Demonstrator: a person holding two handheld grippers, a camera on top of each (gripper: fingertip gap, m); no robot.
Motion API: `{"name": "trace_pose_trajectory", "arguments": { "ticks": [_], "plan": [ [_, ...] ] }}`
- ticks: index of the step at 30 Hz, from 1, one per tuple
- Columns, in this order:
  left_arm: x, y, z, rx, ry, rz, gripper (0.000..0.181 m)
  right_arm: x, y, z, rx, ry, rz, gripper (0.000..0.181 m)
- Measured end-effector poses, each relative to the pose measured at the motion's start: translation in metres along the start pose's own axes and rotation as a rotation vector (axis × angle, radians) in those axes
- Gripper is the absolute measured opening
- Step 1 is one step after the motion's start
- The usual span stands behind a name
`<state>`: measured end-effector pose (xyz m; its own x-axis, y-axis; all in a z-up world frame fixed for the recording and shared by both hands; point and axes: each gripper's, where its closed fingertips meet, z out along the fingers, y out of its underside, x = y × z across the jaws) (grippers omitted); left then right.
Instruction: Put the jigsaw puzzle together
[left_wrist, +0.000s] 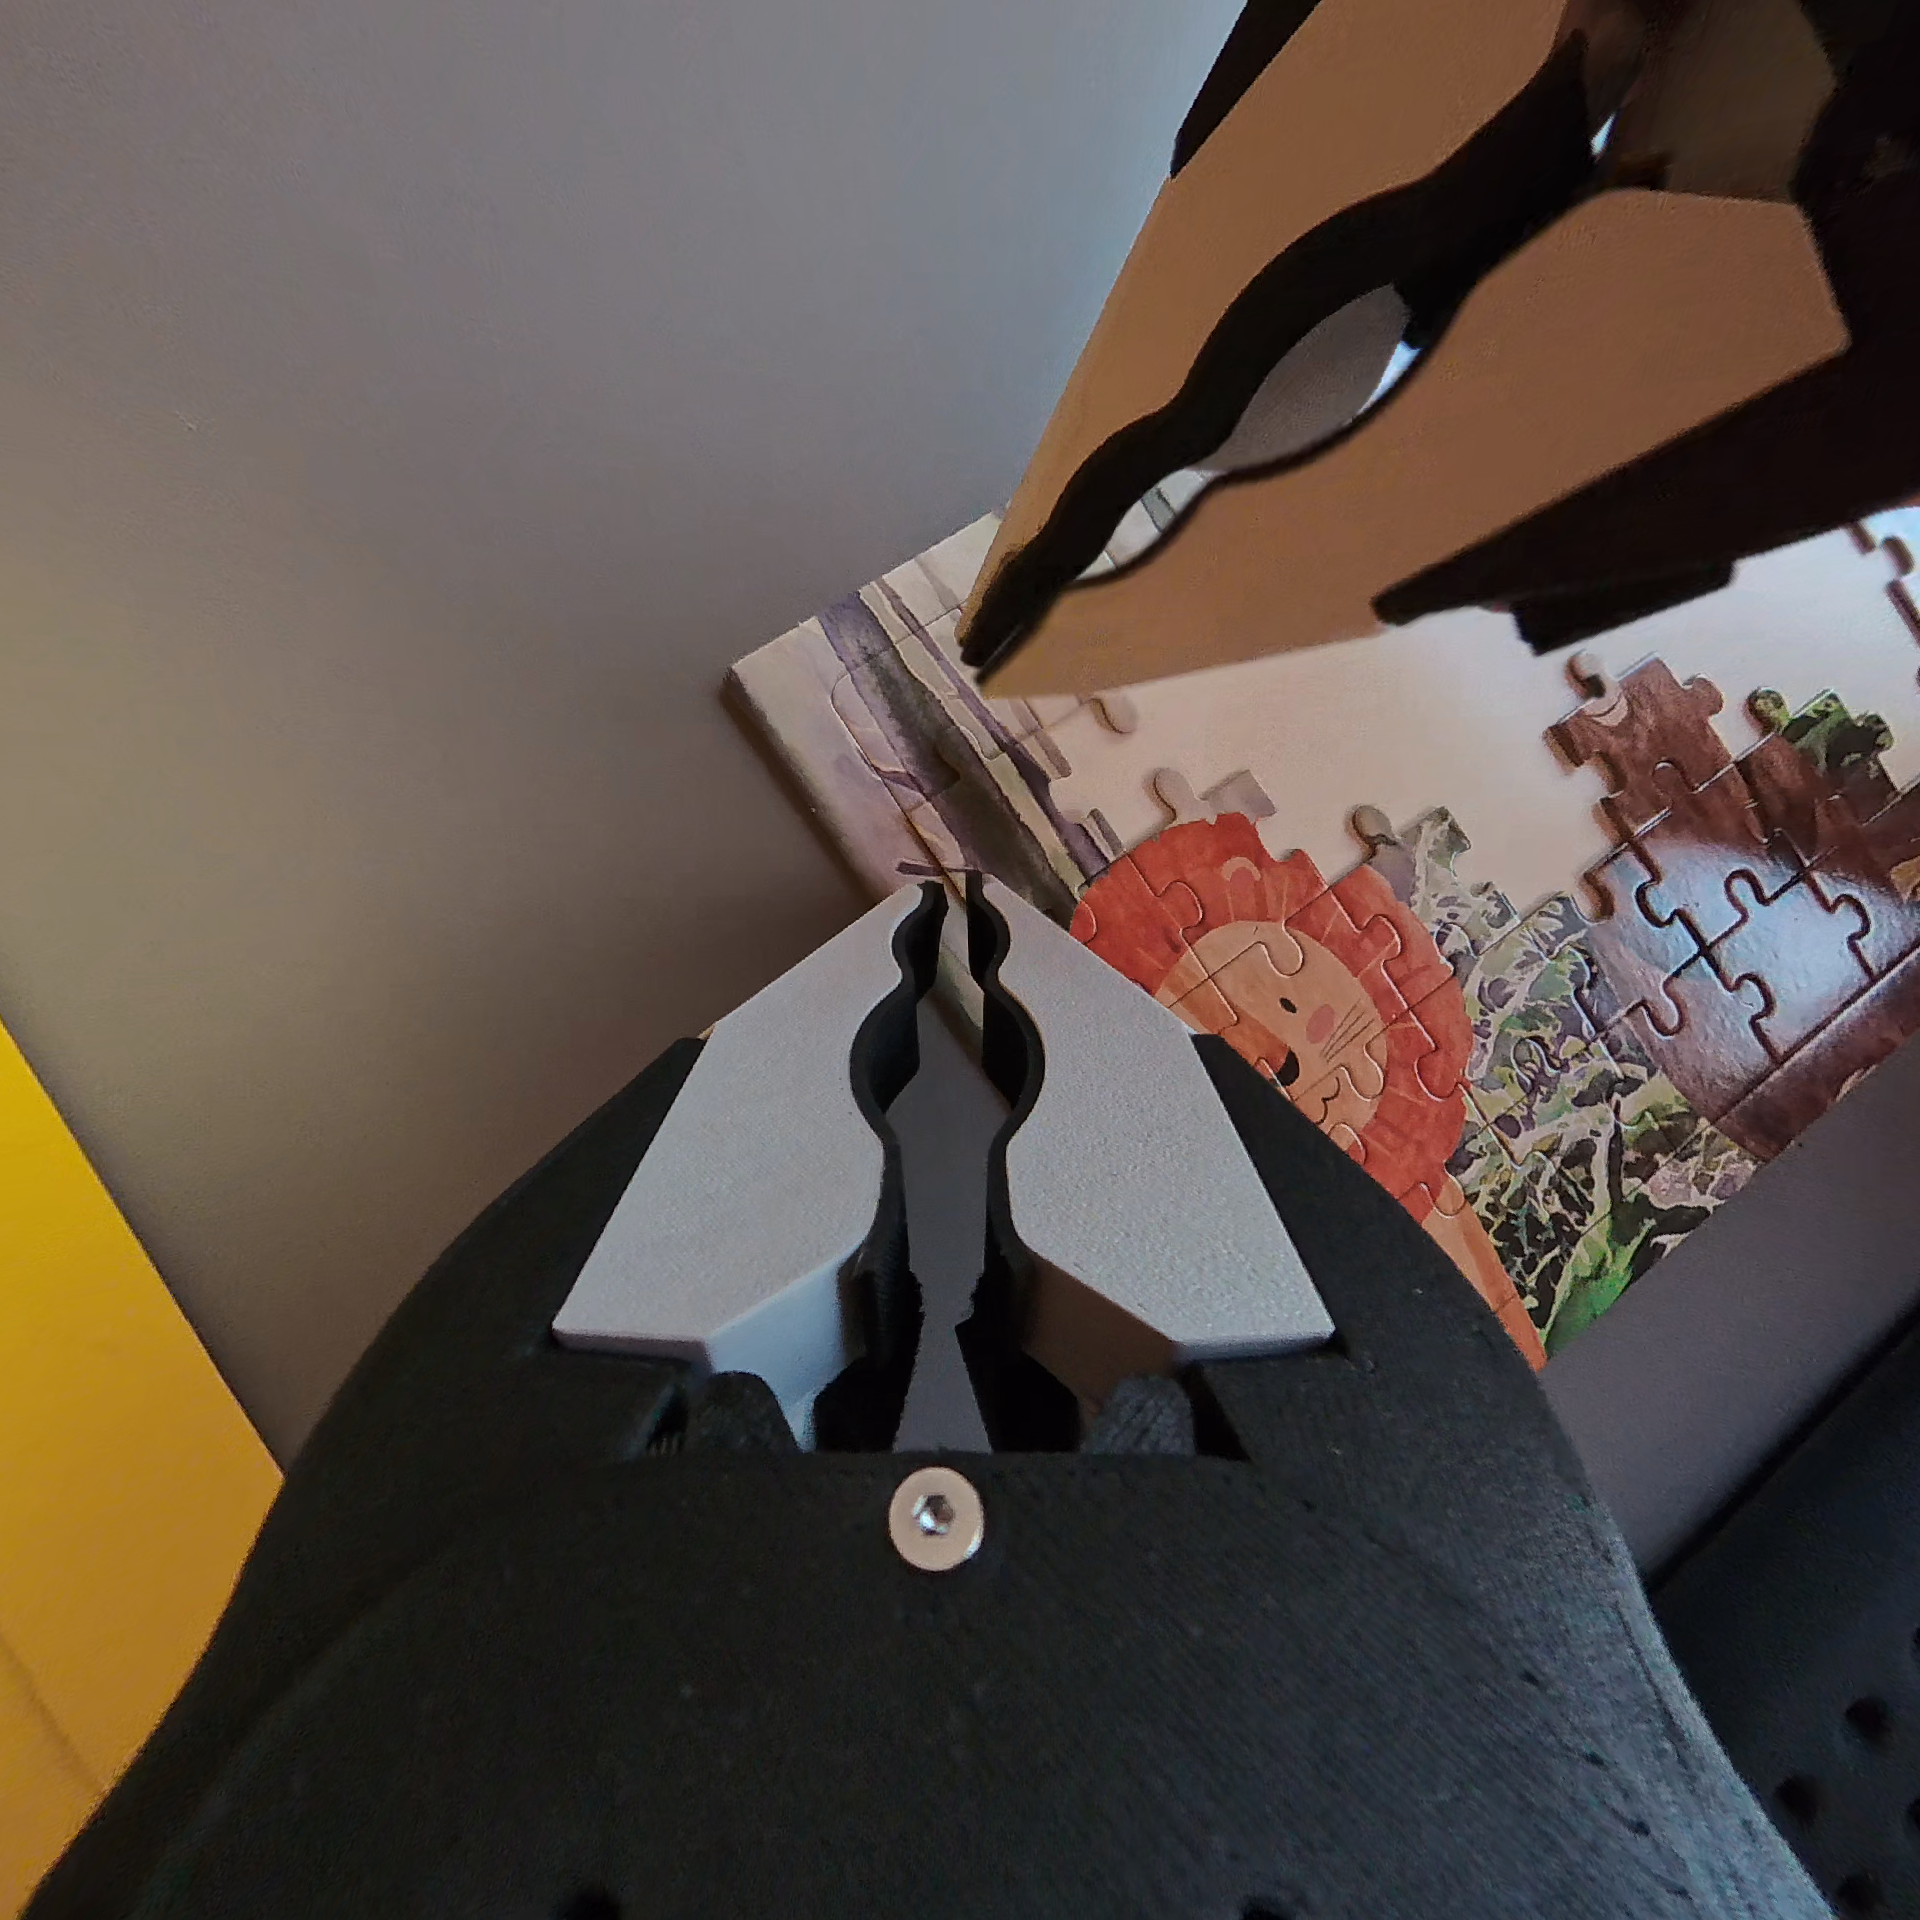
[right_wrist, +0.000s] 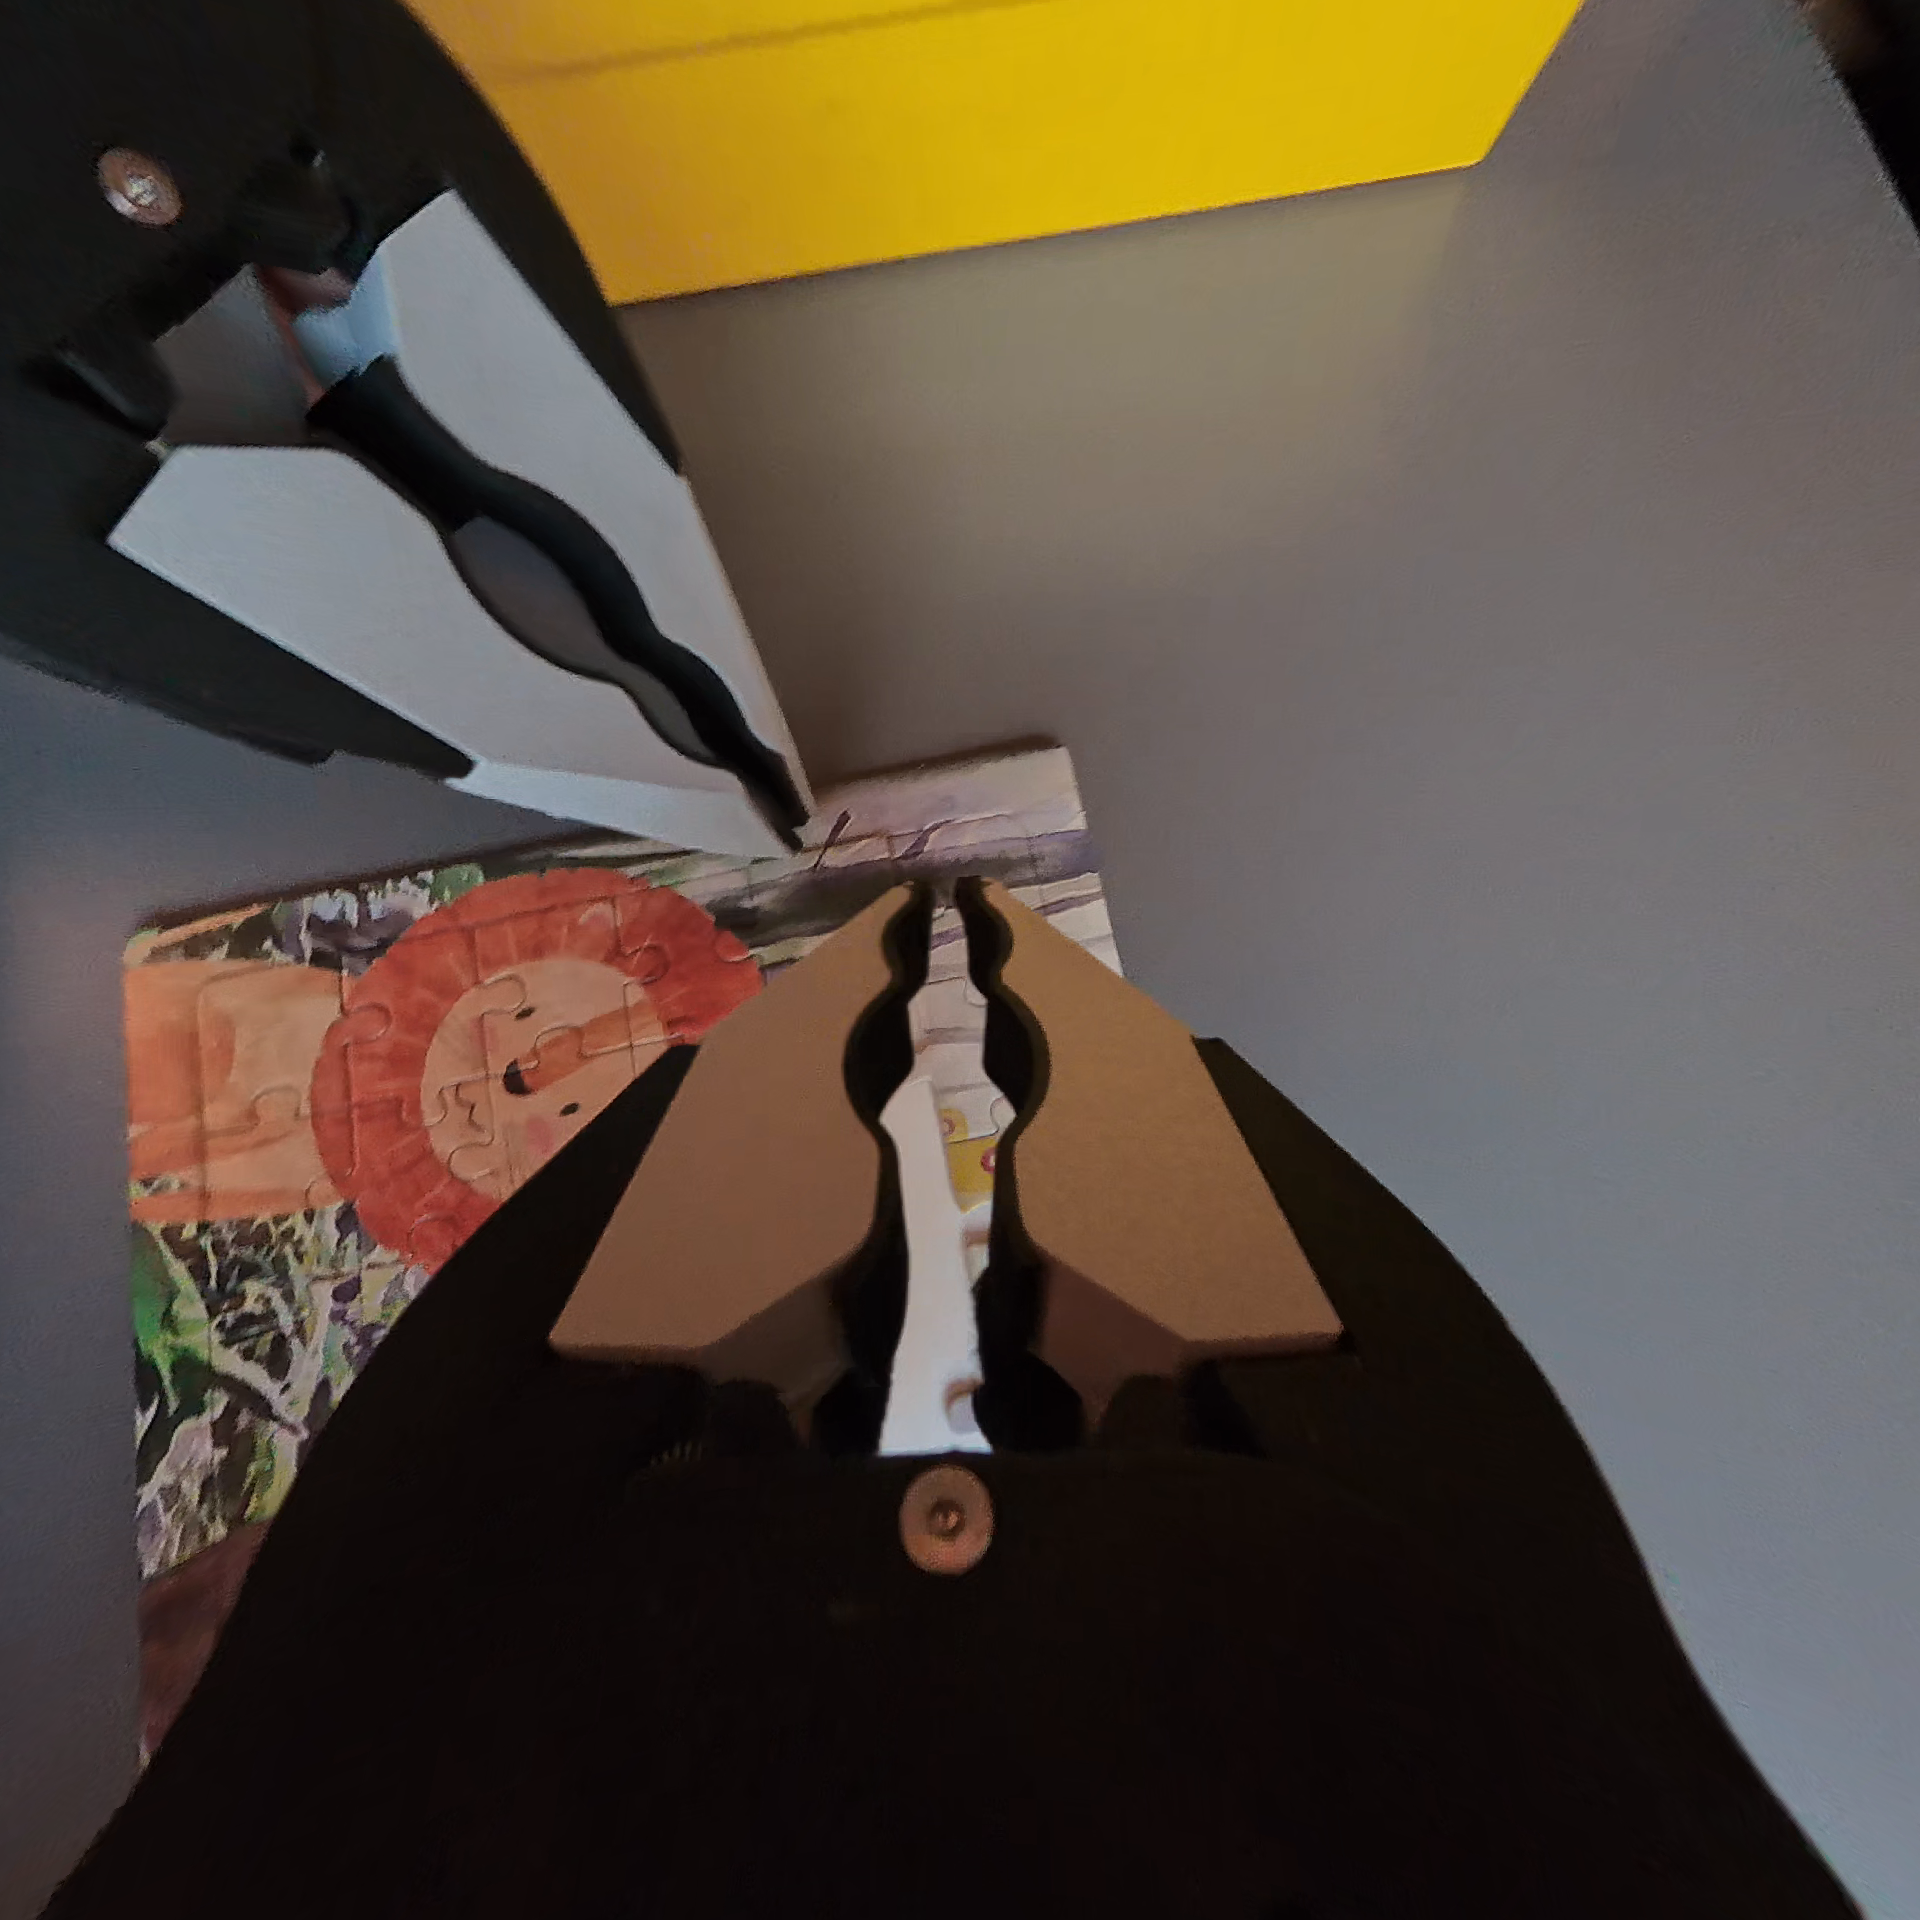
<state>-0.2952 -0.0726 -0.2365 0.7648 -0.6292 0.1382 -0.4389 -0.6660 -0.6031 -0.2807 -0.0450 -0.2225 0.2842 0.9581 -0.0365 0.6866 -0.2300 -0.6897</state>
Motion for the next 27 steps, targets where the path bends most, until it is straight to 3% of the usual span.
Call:
{"name": "trace_pose_trajectory", "arguments": {
  "ticks": [7, 20, 24, 27],
  "plan": [
    [0.0, 0.003, 0.003, -0.02, -0.011, 0.014, 0.001, -0.006, 0.006, 0.013, -0.024, -0.036, 0.004, 0.0],
    [0.003, 0.003, 0.006, -0.03, -0.012, 0.037, 0.0, -0.007, 0.015, 0.015, -0.108, 0.037, -0.099, 0.0],
    [0.003, 0.003, 0.006, -0.03, -0.013, 0.039, 0.0, -0.004, 0.0, 0.012, -0.015, 0.052, -0.084, 0.0],
    [0.003, 0.003, 0.006, -0.031, -0.013, 0.039, 0.0, -0.005, 0.004, 0.014, -0.037, 0.033, -0.075, 0.0]
  ]
}}
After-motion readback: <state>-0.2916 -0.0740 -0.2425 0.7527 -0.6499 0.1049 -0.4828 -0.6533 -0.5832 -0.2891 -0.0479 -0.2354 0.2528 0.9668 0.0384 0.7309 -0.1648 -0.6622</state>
